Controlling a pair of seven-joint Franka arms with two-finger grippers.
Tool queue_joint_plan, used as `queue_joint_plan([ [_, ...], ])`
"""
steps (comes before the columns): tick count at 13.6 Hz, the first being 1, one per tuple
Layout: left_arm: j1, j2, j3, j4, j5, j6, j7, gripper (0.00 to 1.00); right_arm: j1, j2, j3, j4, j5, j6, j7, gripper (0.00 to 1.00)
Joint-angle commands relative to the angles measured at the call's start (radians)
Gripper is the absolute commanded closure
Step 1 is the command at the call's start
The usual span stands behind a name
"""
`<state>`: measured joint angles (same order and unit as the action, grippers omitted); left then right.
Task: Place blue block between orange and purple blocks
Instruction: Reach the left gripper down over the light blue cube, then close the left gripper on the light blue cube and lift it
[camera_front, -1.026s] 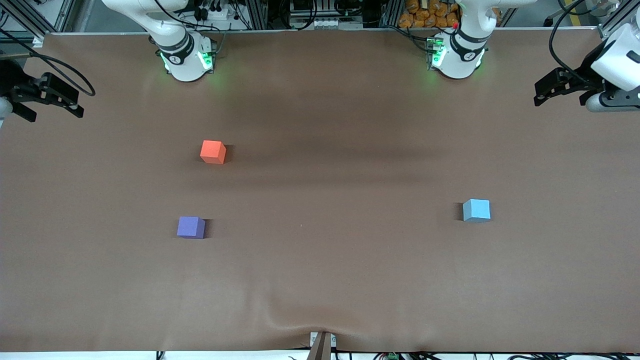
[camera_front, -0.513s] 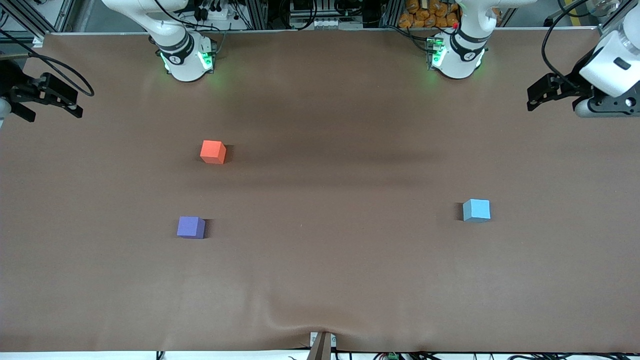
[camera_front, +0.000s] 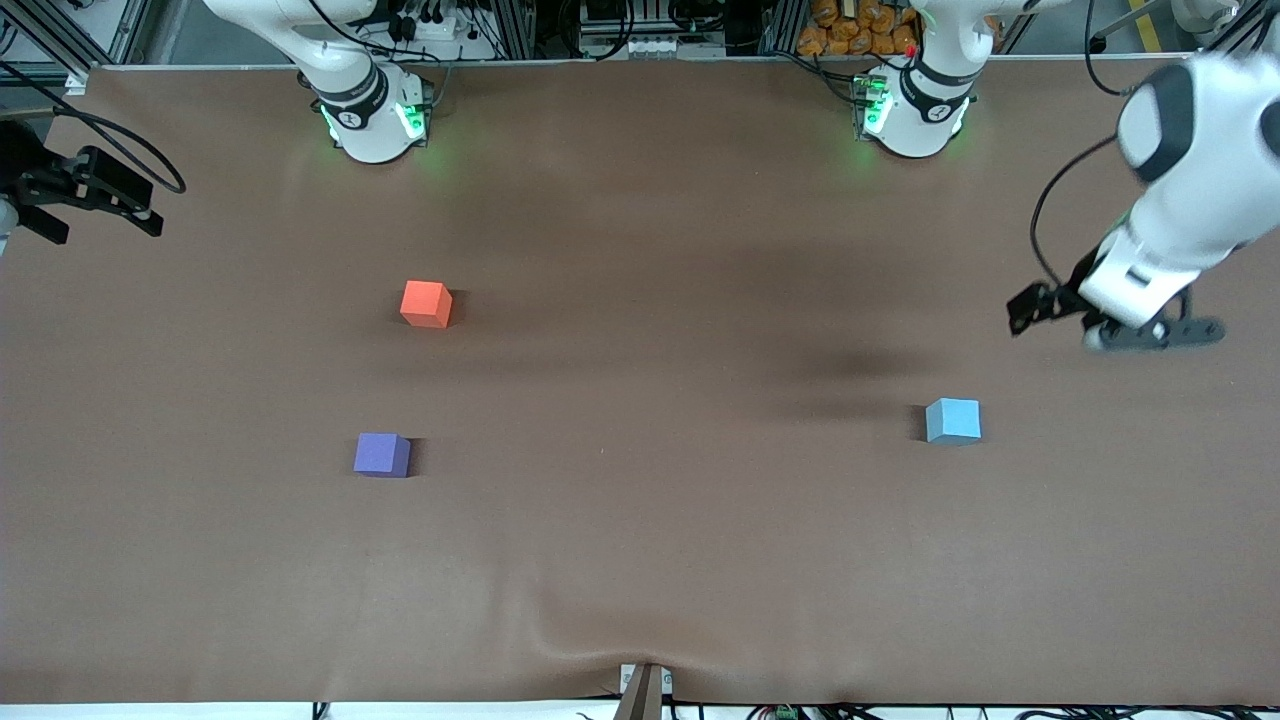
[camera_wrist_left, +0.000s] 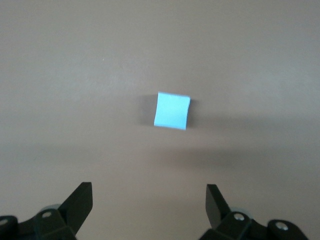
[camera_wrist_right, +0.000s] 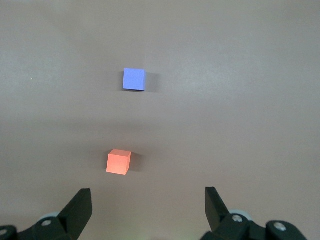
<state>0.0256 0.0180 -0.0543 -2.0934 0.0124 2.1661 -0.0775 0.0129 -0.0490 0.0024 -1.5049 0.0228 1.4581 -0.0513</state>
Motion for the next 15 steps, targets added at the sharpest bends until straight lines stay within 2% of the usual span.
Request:
queue_joint_plan([
  [1,0.005,0.136,-0.010,0.038,0.011,0.102,0.004,0.00,-0.010,0.003,0.002,0.011,0.008,-0.009,0.007,0.00],
  [5,0.002,0.279,-0.012,0.101,0.011,0.156,0.013,0.00,-0.016,0.003,0.001,0.011,0.023,-0.009,0.007,0.00],
  [10,-0.015,0.376,-0.012,0.133,0.009,0.193,0.013,0.00,-0.014,0.004,0.001,0.011,0.026,-0.009,0.007,0.00],
  [15,-0.015,0.464,-0.012,0.135,0.011,0.291,0.015,0.00,-0.014,0.004,0.001,0.011,0.026,-0.007,0.007,0.00],
])
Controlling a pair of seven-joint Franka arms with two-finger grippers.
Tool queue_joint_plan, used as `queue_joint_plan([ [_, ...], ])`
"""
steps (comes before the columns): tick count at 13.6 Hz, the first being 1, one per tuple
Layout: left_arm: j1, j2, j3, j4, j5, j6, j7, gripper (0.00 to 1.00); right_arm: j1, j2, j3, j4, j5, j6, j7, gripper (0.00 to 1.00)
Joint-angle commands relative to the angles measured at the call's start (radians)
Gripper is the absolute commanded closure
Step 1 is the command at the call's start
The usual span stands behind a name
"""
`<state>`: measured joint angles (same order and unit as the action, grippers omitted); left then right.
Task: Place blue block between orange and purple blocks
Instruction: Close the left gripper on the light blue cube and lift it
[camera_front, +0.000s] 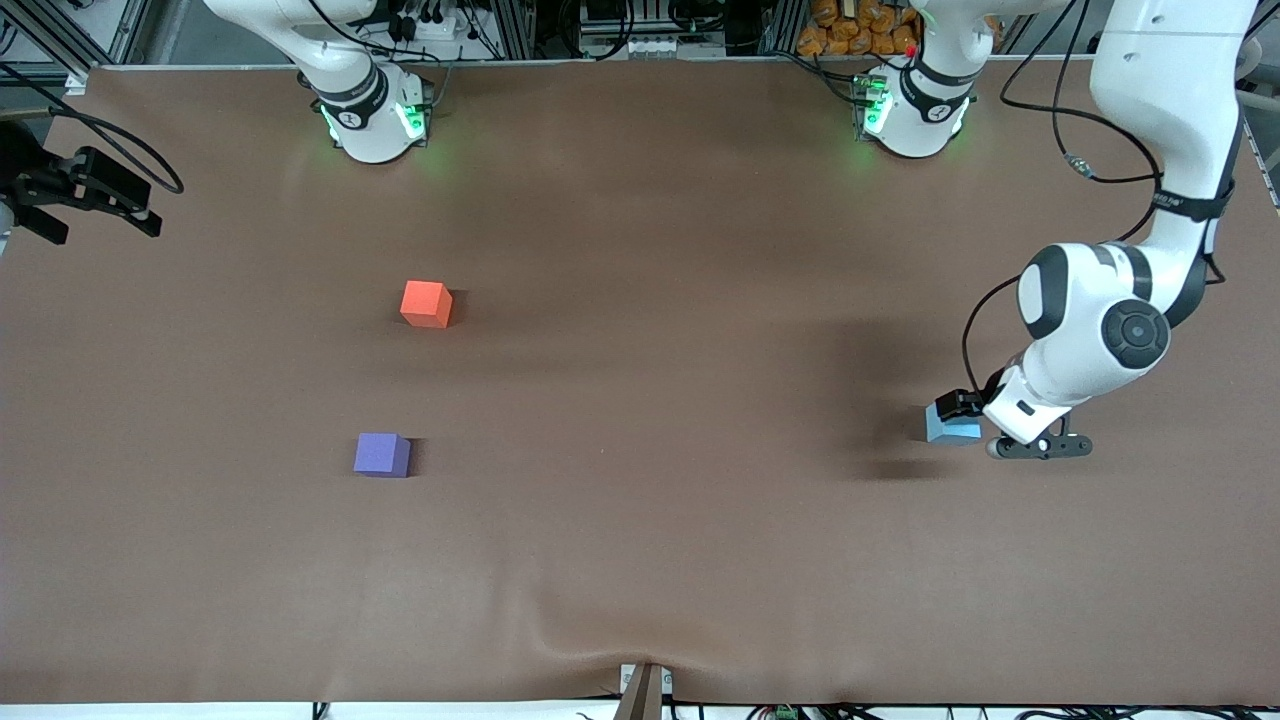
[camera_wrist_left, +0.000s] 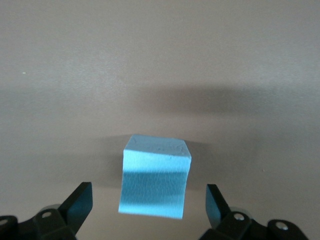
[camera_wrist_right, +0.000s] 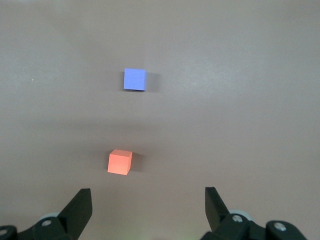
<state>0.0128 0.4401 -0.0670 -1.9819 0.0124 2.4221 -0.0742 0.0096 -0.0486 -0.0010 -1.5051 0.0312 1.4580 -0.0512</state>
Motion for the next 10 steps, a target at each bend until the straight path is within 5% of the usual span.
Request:
queue_joint_plan([
  [1,-0.002,0.055,0.001,0.023,0.011,0.041,0.011,0.00,-0.011,0.004,0.004,0.011,0.018,-0.007,0.007,0.00],
  [3,-0.002,0.072,0.001,0.023,0.011,0.045,0.010,0.00,-0.011,0.004,0.004,0.011,0.018,-0.008,0.007,0.00],
  [4,-0.001,0.078,0.001,0.023,0.011,0.045,0.011,0.14,-0.013,0.004,0.004,0.011,0.018,-0.008,0.007,0.00],
  [5,-0.002,0.080,0.000,0.021,0.011,0.045,0.011,0.47,-0.011,0.004,0.004,0.011,0.019,-0.008,0.007,0.00],
  [6,-0.002,0.081,-0.001,0.020,0.011,0.043,0.013,0.99,-0.013,0.004,0.004,0.011,0.019,-0.008,0.007,0.00],
  [10,-0.039,0.069,-0.028,0.044,0.015,0.002,0.023,1.00,-0.013,0.007,0.004,0.011,0.018,-0.010,0.007,0.00],
])
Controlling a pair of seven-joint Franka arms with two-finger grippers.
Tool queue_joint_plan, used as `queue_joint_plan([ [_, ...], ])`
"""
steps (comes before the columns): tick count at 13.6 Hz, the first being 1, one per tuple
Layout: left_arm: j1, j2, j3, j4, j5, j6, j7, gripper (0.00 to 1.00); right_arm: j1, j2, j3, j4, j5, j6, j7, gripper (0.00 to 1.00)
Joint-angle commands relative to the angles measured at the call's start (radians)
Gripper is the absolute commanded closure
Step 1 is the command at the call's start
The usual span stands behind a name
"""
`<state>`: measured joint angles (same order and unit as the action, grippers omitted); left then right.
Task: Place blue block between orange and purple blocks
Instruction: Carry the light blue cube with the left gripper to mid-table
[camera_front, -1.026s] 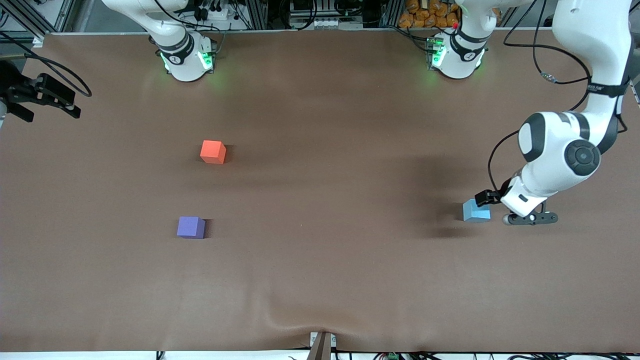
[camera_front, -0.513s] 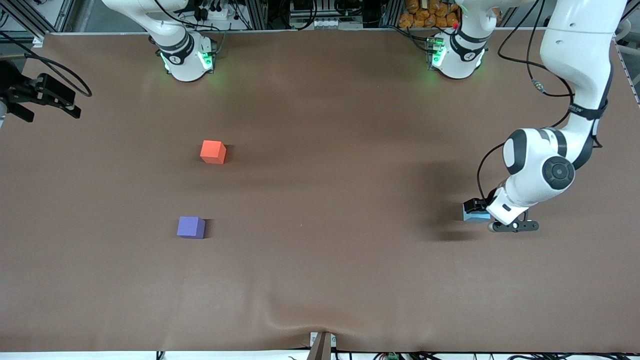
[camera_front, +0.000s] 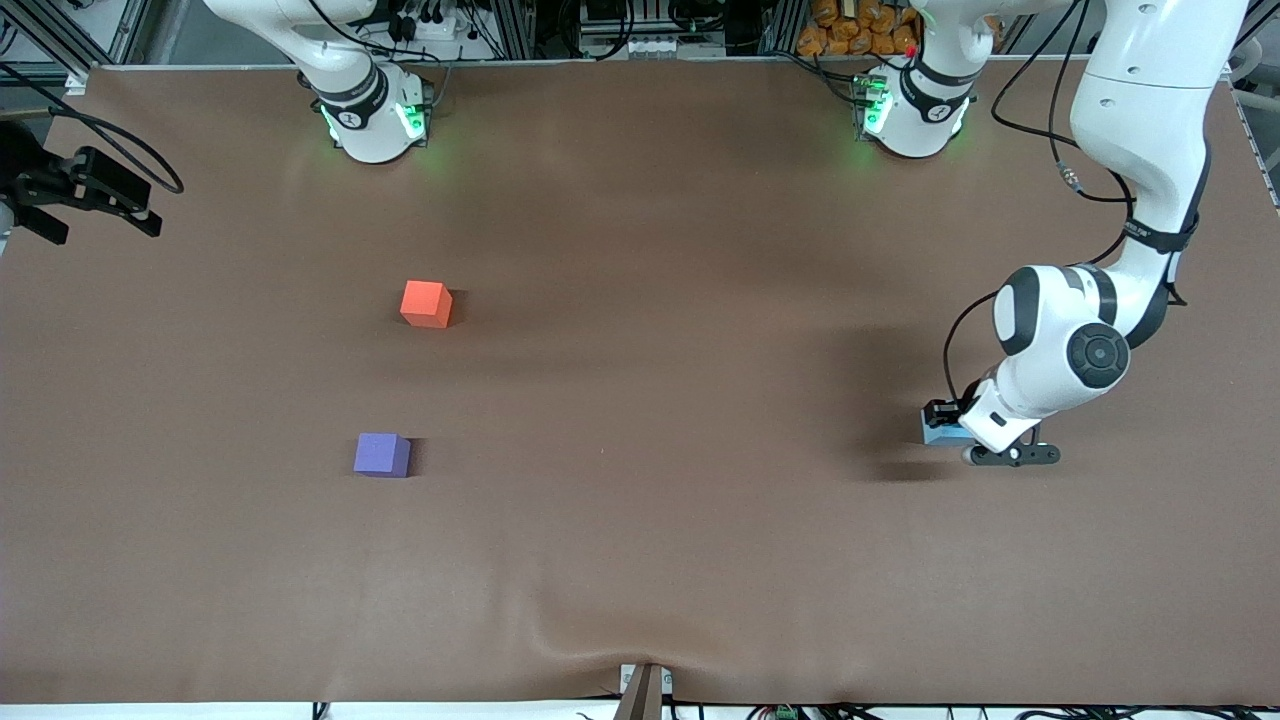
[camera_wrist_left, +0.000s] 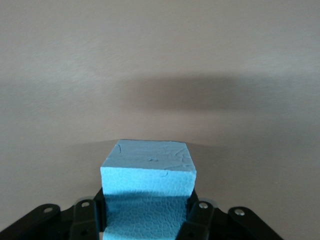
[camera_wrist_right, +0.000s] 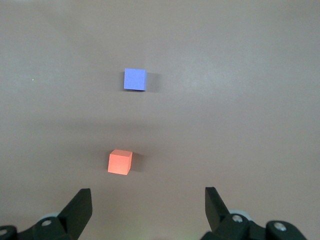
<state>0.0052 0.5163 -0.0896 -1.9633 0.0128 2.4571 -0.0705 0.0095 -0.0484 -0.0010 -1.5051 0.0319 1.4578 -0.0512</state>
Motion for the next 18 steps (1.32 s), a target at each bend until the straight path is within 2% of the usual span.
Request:
queue_joint_plan([
  [1,-0.049,-0.021,-0.021,0.032,0.016,-0.059,0.065,1.00,-0.013,0.013,0.004,0.011,0.017,-0.010,0.007,0.00],
  [3,-0.065,-0.024,-0.099,0.088,0.001,-0.091,0.023,1.00,-0.013,0.015,0.004,0.013,0.017,-0.008,0.007,0.00],
  [4,-0.079,-0.013,-0.135,0.149,0.001,-0.160,-0.029,1.00,-0.013,0.015,0.004,0.013,0.017,-0.008,0.007,0.00],
  [6,-0.166,0.027,-0.168,0.260,0.001,-0.252,-0.170,1.00,-0.014,0.015,0.004,0.013,0.017,-0.008,0.007,0.00],
  [9,-0.348,0.089,-0.168,0.377,0.001,-0.256,-0.360,1.00,-0.013,0.015,0.004,0.013,0.017,-0.010,0.007,0.00],
  [11,-0.466,0.184,-0.162,0.496,-0.004,-0.277,-0.493,1.00,-0.013,0.018,0.004,0.013,0.017,-0.010,0.007,0.00],
  [15,-0.621,0.338,-0.157,0.679,-0.008,-0.294,-0.616,1.00,-0.005,0.051,0.004,0.013,0.003,-0.008,0.004,0.00],
  [18,-0.698,0.378,-0.113,0.712,-0.008,-0.294,-0.626,1.00,0.003,0.097,0.007,0.016,-0.003,-0.011,0.004,0.00],
])
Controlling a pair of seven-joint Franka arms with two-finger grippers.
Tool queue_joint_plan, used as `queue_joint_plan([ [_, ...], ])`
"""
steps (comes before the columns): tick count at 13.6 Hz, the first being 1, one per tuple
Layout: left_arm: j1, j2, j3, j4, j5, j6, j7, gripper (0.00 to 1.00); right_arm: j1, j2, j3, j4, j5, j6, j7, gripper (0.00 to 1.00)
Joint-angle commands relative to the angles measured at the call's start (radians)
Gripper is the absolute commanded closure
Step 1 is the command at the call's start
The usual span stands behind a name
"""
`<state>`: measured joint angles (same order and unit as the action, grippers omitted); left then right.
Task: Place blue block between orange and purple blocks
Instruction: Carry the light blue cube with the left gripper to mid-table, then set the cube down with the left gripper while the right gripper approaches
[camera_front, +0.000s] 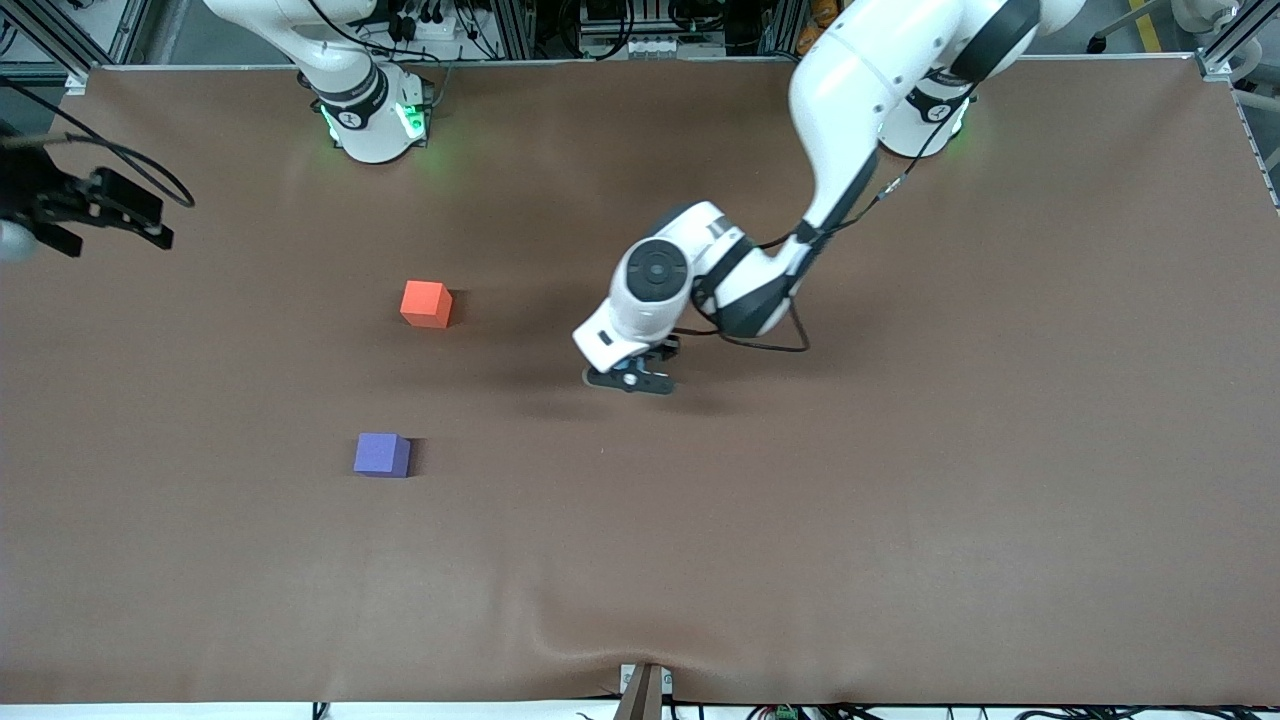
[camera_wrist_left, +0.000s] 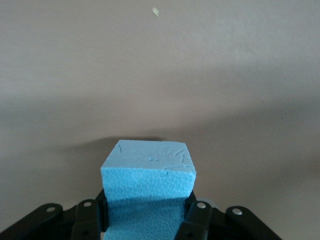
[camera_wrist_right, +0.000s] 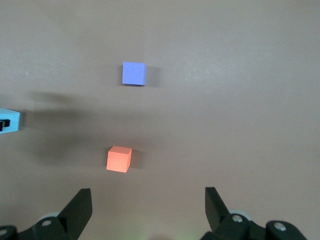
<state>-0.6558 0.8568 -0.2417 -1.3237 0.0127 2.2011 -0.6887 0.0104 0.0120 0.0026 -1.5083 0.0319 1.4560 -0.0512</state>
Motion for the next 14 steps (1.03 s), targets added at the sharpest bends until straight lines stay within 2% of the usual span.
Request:
queue_joint_plan([
  [1,-0.045,0.050,0.042,0.072,-0.008,-0.031,-0.008,1.00,0.002,0.042,0.004,0.010,-0.003,-0.009,0.005,0.00],
  [2,-0.063,0.067,0.050,0.072,-0.007,-0.020,-0.011,1.00,0.002,0.061,0.005,0.004,0.002,-0.006,0.011,0.00],
  [3,-0.085,0.074,0.074,0.072,-0.007,-0.009,-0.014,0.66,0.005,0.081,0.007,0.005,0.015,0.004,0.016,0.00],
  [4,-0.106,0.076,0.096,0.072,-0.007,-0.003,-0.028,0.01,0.023,0.098,0.007,0.003,0.029,0.026,0.017,0.00],
  [6,-0.116,0.068,0.104,0.069,-0.003,-0.011,-0.100,0.00,0.074,0.115,0.007,0.000,0.032,0.040,0.020,0.00],
  [8,-0.110,0.010,0.108,0.069,0.006,-0.065,-0.112,0.00,0.112,0.137,0.007,-0.001,0.032,0.041,0.085,0.00],
  [9,-0.110,-0.039,0.117,0.067,0.010,-0.102,-0.153,0.00,0.146,0.146,0.007,-0.006,0.037,0.041,0.150,0.00],
  [12,-0.088,-0.273,0.195,0.057,0.024,-0.301,-0.160,0.00,0.252,0.187,0.008,-0.026,0.081,0.096,0.290,0.00],
  [14,-0.035,-0.400,0.237,0.054,0.026,-0.455,-0.157,0.00,0.273,0.229,0.007,-0.026,0.176,0.121,0.295,0.00],
])
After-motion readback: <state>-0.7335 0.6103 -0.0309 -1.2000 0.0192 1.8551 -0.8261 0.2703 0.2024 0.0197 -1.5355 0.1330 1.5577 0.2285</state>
